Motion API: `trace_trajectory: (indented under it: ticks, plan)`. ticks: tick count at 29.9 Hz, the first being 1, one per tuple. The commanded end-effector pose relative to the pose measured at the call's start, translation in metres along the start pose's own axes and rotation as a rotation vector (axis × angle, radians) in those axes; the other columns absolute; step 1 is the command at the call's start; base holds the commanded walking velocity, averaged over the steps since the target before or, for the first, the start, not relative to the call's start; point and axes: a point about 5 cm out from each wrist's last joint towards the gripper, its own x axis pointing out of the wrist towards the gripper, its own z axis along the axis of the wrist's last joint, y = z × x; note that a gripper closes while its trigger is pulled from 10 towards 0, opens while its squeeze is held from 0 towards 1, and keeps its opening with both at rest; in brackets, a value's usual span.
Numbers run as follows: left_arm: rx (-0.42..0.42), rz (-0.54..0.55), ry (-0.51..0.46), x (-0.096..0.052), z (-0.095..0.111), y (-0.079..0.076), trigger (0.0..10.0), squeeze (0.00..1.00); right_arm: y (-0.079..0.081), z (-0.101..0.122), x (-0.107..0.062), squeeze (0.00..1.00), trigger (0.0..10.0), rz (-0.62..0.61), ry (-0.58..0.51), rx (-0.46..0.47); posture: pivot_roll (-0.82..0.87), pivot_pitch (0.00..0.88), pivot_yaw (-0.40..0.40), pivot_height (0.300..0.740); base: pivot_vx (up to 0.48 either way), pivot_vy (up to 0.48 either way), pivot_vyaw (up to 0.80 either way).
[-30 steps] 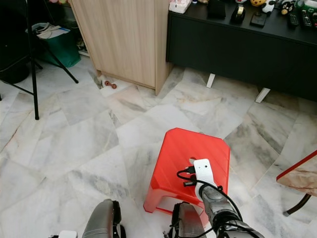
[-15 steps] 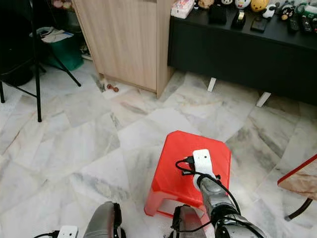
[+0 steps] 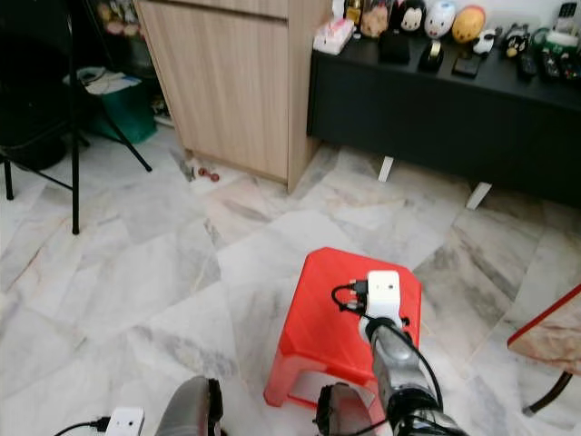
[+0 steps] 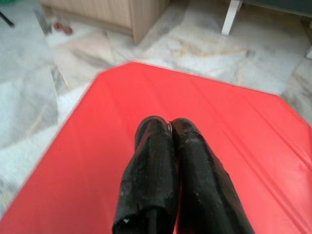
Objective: Hang keys on a hook
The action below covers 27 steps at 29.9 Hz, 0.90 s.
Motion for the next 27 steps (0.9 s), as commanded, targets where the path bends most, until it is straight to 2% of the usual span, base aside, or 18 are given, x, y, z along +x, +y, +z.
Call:
trace_trajectory:
  ticks: [1, 6, 17, 20, 23, 27]
  plan:
    - [-0.002, -0.023, 0.025, 0.000, -0.005, -0.008, 10.0, 0.00, -0.004, 0.005, -0.001, 0.00, 10.0, -0.013, -0.037, 0.011, 0.05, 0.047, -0.049, 0.613, 0.000, 0.000, 0.00]
    - [-0.004, -0.026, 0.038, 0.000, -0.007, -0.009, 10.0, 0.00, -0.005, 0.001, -0.001, 0.00, 10.0, -0.029, 0.005, 0.004, 0.05, 0.021, -0.056, 0.613, 0.000, 0.000, 0.00]
    - [-0.029, -0.018, 0.059, -0.002, -0.014, -0.008, 10.0, 0.00, -0.002, 0.014, 0.006, 0.00, 10.0, -0.036, -0.009, -0.002, 0.06, 0.013, -0.063, 0.613, 0.000, 0.000, 0.00]
    - [-0.028, -0.016, 0.064, -0.002, -0.015, -0.007, 10.0, 0.00, -0.001, 0.014, 0.006, 0.00, 10.0, -0.043, -0.010, 0.006, 0.05, 0.014, -0.062, 0.613, 0.000, 0.000, 0.00]
    - [-0.027, -0.016, 0.065, -0.002, -0.015, -0.006, 10.0, 0.00, 0.001, 0.011, 0.005, 0.00, 10.0, -0.035, 0.000, -0.029, 0.06, 0.016, -0.058, 0.613, 0.000, 0.000, 0.00]
    - [-0.030, -0.015, 0.064, -0.002, -0.015, -0.005, 10.0, 0.00, 0.000, 0.010, 0.004, 0.00, 10.0, -0.043, -0.002, -0.007, 0.06, 0.018, -0.058, 0.613, -0.060, 0.000, 0.00]
